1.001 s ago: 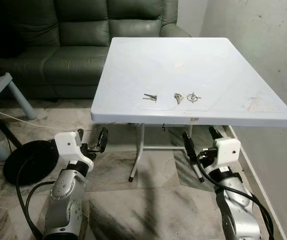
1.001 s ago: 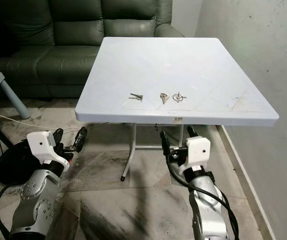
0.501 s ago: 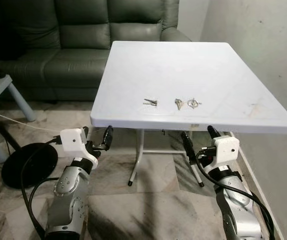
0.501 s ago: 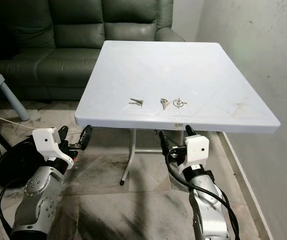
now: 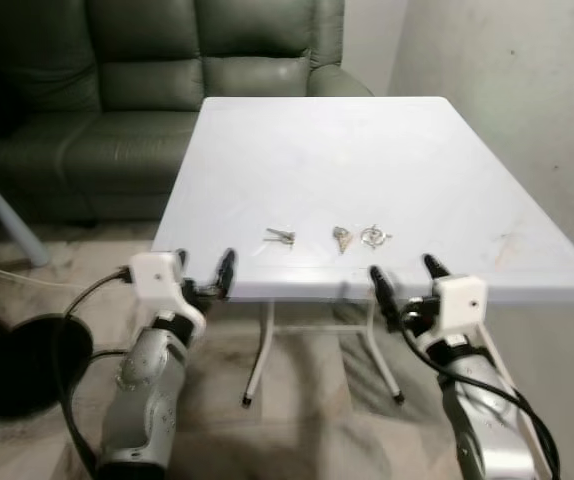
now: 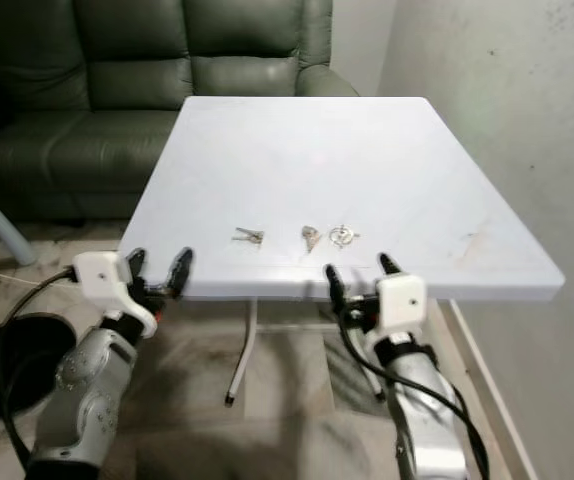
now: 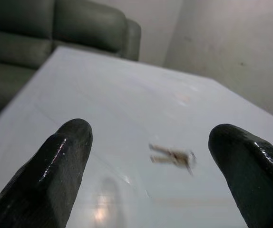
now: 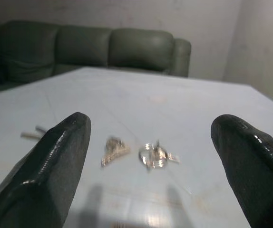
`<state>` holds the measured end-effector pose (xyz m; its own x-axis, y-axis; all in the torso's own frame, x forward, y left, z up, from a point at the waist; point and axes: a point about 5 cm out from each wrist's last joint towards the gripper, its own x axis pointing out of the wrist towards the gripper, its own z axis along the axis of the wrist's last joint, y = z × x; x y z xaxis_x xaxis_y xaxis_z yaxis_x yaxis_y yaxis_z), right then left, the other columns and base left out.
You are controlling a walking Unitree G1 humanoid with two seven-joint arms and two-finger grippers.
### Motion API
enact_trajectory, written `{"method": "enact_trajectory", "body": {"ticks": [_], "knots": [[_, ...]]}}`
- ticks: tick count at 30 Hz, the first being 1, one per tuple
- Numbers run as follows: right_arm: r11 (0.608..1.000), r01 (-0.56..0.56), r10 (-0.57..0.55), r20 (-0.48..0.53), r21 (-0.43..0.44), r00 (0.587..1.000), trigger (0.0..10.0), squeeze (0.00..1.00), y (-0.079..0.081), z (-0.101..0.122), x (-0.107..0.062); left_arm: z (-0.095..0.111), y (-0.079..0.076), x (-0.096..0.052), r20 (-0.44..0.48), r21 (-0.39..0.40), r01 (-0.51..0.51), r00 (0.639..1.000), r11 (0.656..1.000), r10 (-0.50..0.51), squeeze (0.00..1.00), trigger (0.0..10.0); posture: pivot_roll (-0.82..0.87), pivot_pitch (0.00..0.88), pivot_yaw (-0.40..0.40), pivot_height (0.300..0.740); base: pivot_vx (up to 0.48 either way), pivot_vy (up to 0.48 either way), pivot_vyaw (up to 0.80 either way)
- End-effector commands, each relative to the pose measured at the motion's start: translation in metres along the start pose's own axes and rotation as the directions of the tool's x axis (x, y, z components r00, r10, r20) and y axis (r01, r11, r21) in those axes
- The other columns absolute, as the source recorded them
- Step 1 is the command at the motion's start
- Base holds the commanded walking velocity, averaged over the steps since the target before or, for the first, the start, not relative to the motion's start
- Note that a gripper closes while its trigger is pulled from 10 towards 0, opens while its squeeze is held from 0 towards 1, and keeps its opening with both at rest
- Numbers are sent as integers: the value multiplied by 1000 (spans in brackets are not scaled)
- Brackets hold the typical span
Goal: Hang keys on a hook
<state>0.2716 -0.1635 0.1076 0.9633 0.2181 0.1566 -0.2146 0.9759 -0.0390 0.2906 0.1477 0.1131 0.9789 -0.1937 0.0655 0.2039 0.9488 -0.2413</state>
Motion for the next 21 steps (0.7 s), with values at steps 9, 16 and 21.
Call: {"method": "enact_trajectory", "body": {"ticks": [9, 16, 21], "knots": [[1000, -27, 27, 9, 15, 1000, 10000, 0, 8, 3, 4, 4, 8, -3, 5, 9, -33, 999, 999, 33, 0, 10000, 4, 0, -17, 740, 405, 0, 0], [999, -52, 52, -2, 6, 999, 10000, 0, 11, 3, 5, 2, 8, -3, 1, 0, -65, 998, 998, 65, 0, 10000, 5, 0, -20, 740, 115, 0, 0], [997, -82, 82, -20, -7, 996, 10000, 0, 11, 2, 6, 2, 5, -3, 4, -9, -64, 998, 998, 64, 0, 10000, 3, 3, -24, 740, 0, 0, 0]]}}
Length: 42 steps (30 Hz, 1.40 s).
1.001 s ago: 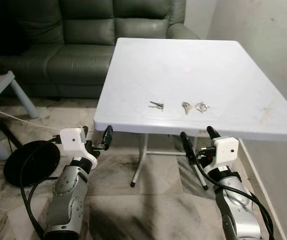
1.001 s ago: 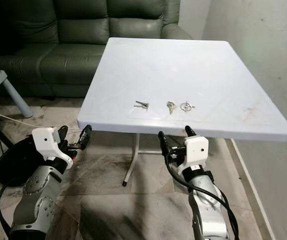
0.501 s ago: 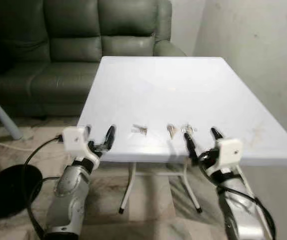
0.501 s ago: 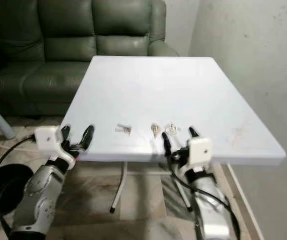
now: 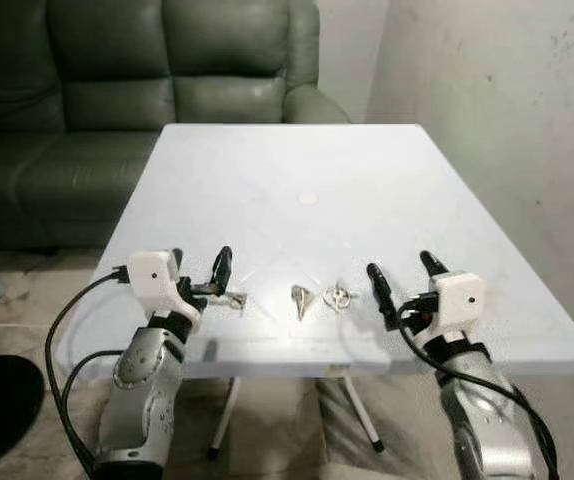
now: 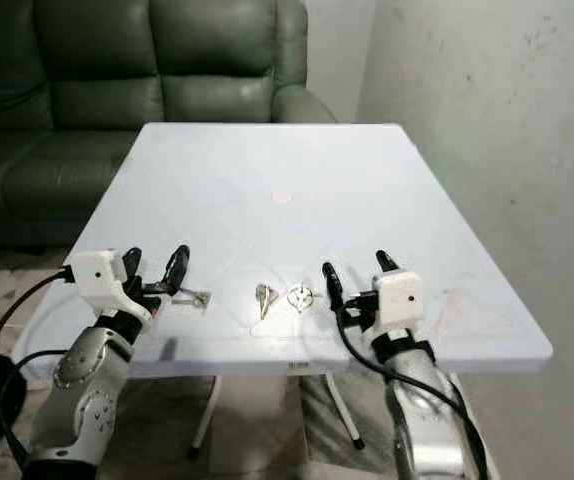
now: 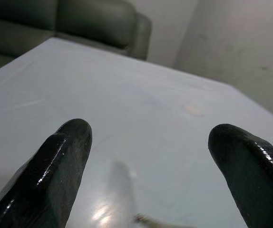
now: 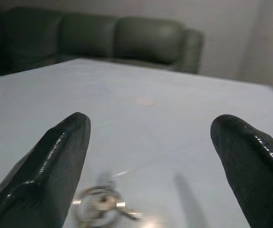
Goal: Hang keys on a hook
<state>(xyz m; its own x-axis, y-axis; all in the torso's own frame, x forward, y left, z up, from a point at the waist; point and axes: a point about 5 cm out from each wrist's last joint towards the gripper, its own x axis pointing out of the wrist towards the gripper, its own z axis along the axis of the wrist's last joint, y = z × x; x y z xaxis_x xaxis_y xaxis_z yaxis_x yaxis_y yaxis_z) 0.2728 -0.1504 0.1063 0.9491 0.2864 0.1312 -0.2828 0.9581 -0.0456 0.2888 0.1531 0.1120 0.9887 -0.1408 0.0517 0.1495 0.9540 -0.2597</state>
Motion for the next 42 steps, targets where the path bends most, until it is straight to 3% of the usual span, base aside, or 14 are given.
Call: {"method": "enact_trajectory", "body": {"ticks": [1, 12, 18, 25, 30, 38, 39, 40, 41, 42], "knots": [[1000, -15, 15, -1, -16, 1000, 10000, 0, -3, 4, 2, 2, -1, -1, 9, 3, -8, 1000, 1000, 8, 0, 10000, 3, 3, -24, 740, 0, 0, 0], [996, -51, 43, -104, -76, 994, 10000, 0, -10, 7, 22, -2, -13, -6, 7, -18, 3, 1000, 1000, -2, 0, 10000, 3, 23, -37, 740, 0, 0, 0], [995, -69, 60, -127, -67, 990, 10000, 0, -4, 9, 35, -6, -18, -9, -8, -8, 30, 1000, 1000, -30, 0, 10000, 8, 29, -42, 740, 0, 0, 0], [997, -75, 69, -194, -24, 978, 10000, 0, 16, 5, 62, -10, -27, -12, -24, -19, 61, 998, 998, -61, 0, 10000, 18, 37, -51, 740, 0, 0, 0], [999, -50, 54, -281, 22, 958, 10000, 0, 24, -7, 66, -11, -30, -14, -28, -23, 69, 997, 997, -70, 0, 10000, 22, 41, -56, 740, 0, 0, 0], [999, -33, 46, -334, 42, 941, 10000, 0, 29, -20, 65, -12, -33, -18, -35, -24, 73, 997, 997, -74, 0, 10000, 29, 47, -61, 740, 0, 0, 0], [999, -34, 45, -338, 38, 940, 8863, 0, 29, -22, 64, -12, -33, -18, -36, -25, 72, 997, 997, -73, 0, 10000, 30, 47, -61, 740, 0, 0, 0], [999, -36, 46, -340, 35, 939, 8863, 0, 28, -23, 63, -12, -33, -18, -37, -26, 71, 997, 997, -72, 0, 10000, 31, 47, -62, 740, 0, 0, 0], [999, -32, 39, -344, 27, 938, 2000, 0, 26, -25, 61, -12, -33, -19, -38, -26, 69, 997, 997, -70, 0, 10000, 31, 47, -63, 740, 0, 0, 0], [999, -32, 39, -344, 27, 938, 2000, 0, 26, -25, 61, -12, -33, -19, -38, -26, 69, 997, 997, -70, 0, 10000, 31, 47, -63, 740, 0, 0, 0]]}}
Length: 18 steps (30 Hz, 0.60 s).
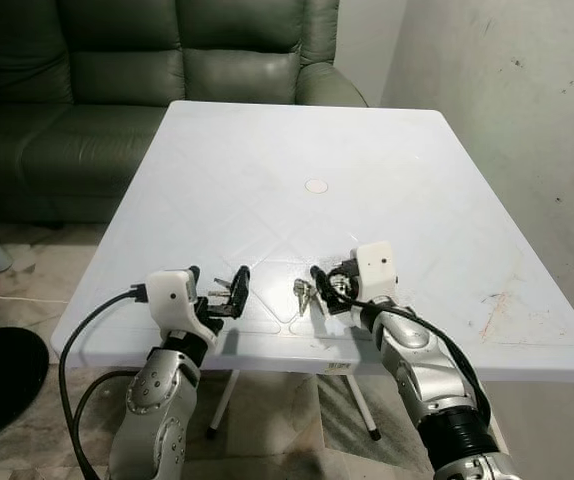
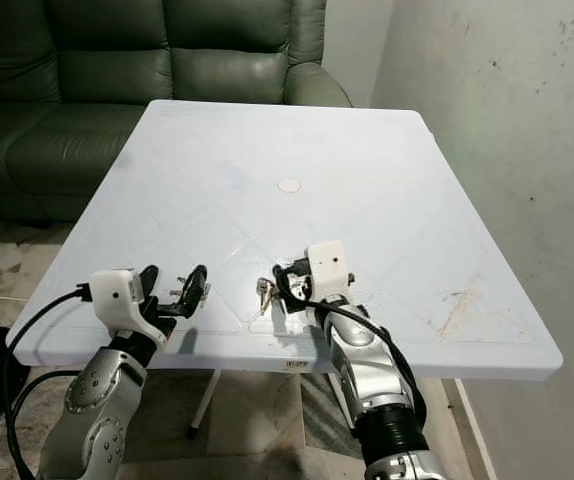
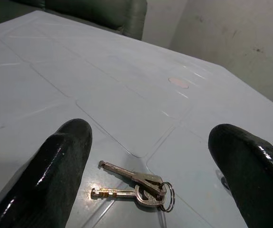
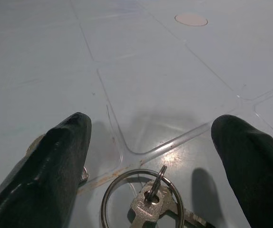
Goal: Hang keys on a hook
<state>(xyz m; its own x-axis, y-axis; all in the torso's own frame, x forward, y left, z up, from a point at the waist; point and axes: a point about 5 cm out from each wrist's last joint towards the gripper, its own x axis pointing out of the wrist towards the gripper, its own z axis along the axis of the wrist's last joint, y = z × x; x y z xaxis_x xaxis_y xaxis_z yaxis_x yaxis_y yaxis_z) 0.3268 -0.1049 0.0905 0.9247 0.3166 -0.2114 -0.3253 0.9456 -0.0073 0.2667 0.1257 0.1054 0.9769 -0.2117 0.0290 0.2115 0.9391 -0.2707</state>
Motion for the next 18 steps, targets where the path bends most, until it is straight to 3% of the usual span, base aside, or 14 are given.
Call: {"method": "enact_trajectory", "body": {"ticks": [1, 4, 5, 6, 7, 8, 9, 10, 12, 18], "knots": [[1000, 17, -17, -10, -15, 1000, 0, 0, -6, -6, -3, 1, -5, -1, 1, -13, 8, 1000, 1000, -8, 0, 10000, 31, 46, -63, 740, 0, 0, 0], [1000, 19, -19, -9, -18, 1000, 0, 0, -8, -7, -4, 0, -6, -1, -4, -17, 14, 1000, 1000, -14, 0, 10000, 31, 45, -63, 740, 0, 0, 0], [1000, 20, -20, -18, -20, 1000, 1961, 0, -9, -9, -4, -1, -8, -2, -14, -14, 28, 1000, 1000, -28, 0, 10000, 30, 43, -63, 740, 0, 0, 0], [1000, 20, -20, -18, -20, 1000, 1961, 0, -9, -9, -4, -1, -8, -2, -14, -14, 28, 1000, 1000, -28, 0, 10000, 30, 43, -63, 740, 0, 0, 0], [1000, 16, -16, -20, -19, 1000, 4549, 0, -10, -9, -5, -3, -10, -2, -27, 0, 45, 999, 999, -45, 0, 10000, 30, 43, -63, 740, 0, 0, 0], [1000, 11, -11, -15, -16, 1000, 4980, 0, -10, -9, -5, -4, -14, -3, -40, 16, 68, 997, 998, -67, 0, 10000, 30, 45, -62, 740, 0, 0, 0], [1000, 1, -1, -10, -11, 1000, 10000, 0, -11, -9, -5, -7, -19, -4, -56, 19, 104, 993, 994, -103, 0, 10000, 30, 41, -62, 740, 0, 0, 0], [1000, -16, 16, -13, -8, 1000, 10000, 0, -12, -10, -5, -12, -29, -7, -88, 29, 160, 984, 987, -157, 0, 10000, 30, 42, -61, 740, 0, 0, 0], [1000, -20, 20, -12, -11, 1000, 10000, 0, -12, -10, -5, -16, -33, -10, -104, 31, 185, 978, 982, -181, 0, 10000, 27, 42, -59, 740, 0, 0, 0], [1000, -31, 31, 8, 0, 999, 10000, 0, -13, -9, -7, -17, -37, -12, -110, 25, 201, 974, 979, -198, 0, 10000, 28, 40, -59, 740, 0, 0, 0]]}}
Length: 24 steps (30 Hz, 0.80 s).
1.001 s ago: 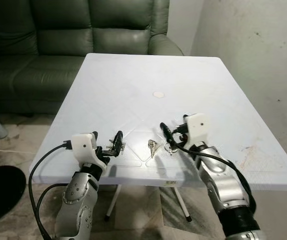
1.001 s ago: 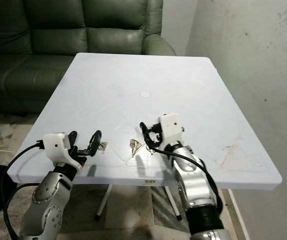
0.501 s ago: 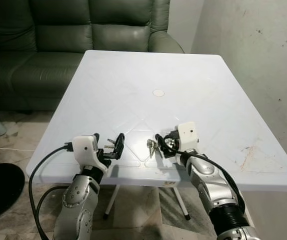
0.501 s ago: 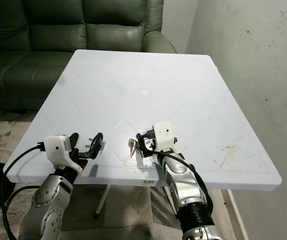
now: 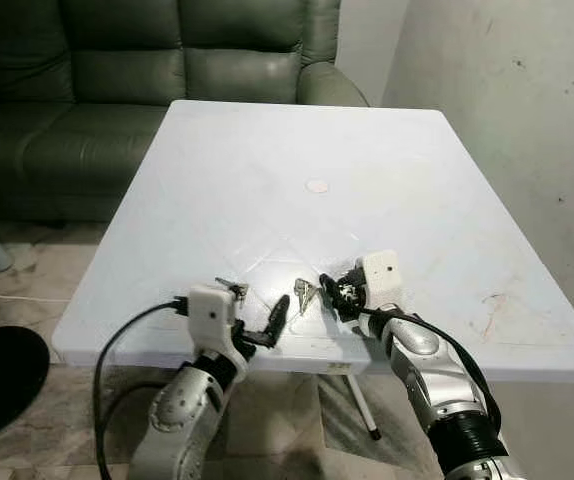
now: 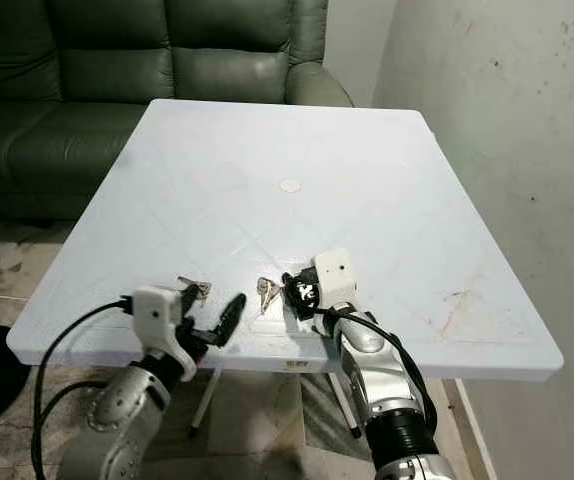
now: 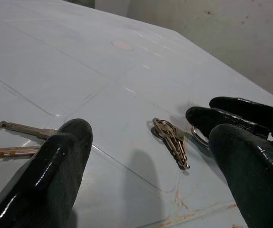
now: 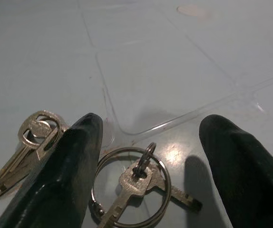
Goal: Hang keys on a hook
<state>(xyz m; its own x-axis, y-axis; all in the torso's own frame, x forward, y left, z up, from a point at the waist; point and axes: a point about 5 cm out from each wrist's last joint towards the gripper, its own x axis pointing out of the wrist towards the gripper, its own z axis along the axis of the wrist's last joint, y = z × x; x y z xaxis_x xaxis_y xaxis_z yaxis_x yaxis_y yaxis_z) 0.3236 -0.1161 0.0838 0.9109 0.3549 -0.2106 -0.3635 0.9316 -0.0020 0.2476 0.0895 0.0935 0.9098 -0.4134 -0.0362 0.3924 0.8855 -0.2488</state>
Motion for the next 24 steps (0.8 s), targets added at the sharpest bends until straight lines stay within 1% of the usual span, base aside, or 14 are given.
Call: {"method": "enact_trajectory", "body": {"ticks": [1, 2, 3, 4, 5, 6, 11, 15, 18, 24], "knots": [[1000, 9, -9, 9, 3, 1000, 10000, 0, -3, -1, -2, 5, -3, 0, 9, 15, 12, 1000, 1000, -12, 0, 10000, 28, 40, -59, 740, 0, 0, 0], [1000, 8, -8, 12, 4, 1000, 10000, 0, -3, -1, -2, 5, -3, 0, 9, 15, 12, 1000, 1000, -13, 0, 10000, 28, 40, -59, 740, 0, 0, 0], [1000, 4, -4, 17, 5, 1000, 5216, 0, -3, 0, -2, 5, -2, 0, 7, 15, 12, 1000, 1000, -12, 0, 10000, 29, 42, -59, 740, 0, 0, 0], [1000, 1, -2, 19, 5, 1000, 2863, 0, -3, 0, -3, 5, -2, -1, 6, 15, 11, 1000, 1000, -11, 0, 10000, 29, 42, -59, 740, 0, 0, 0], [1000, 0, 0, 19, 4, 1000, 2863, 0, -3, 0, -3, 5, -2, -1, 5, 16, 11, 1000, 1000, -11, 0, 10000, 29, 42, -59, 740, 0, 0, 0], [1000, -7, 6, 24, 9, 1000, 0, 0, -3, 0, -3, 5, -2, -1, 5, 16, 8, 1000, 1000, -8, 0, 10000, 30, 48, -60, 740, 0, 0, 0], [1000, -26, 26, 32, 3, 999, 0, 0, -3, -1, -5, 5, -1, -2, 4, 15, -1, 1000, 1000, 1, 0, 10000, 31, 47, -60, 740, 0, 0, 0], [999, -42, 42, 32, -6, 999, 0, 0, -6, -2, -7, 6, -1, -2, 2, 13, -6, 1000, 1000, 6, 0, 10000, 30, 53, -61, 740, 0, 0, 0], [998, -55, 55, 42, 6, 998, 0, 0, -6, -1, -8, 6, -1, -2, 2, 13, -7, 1000, 1000, 7, 0, 10000, 30, 53, -61, 740, 0, 0, 0], [999, -51, 52, 40, -15, 998, 0, 0, -8, 0, -9, 7, -1, -1, 3, 13, -7, 1000, 1000, 7, 0, 10000, 22, 56, -58, 740, 0, 0, 0]]}}
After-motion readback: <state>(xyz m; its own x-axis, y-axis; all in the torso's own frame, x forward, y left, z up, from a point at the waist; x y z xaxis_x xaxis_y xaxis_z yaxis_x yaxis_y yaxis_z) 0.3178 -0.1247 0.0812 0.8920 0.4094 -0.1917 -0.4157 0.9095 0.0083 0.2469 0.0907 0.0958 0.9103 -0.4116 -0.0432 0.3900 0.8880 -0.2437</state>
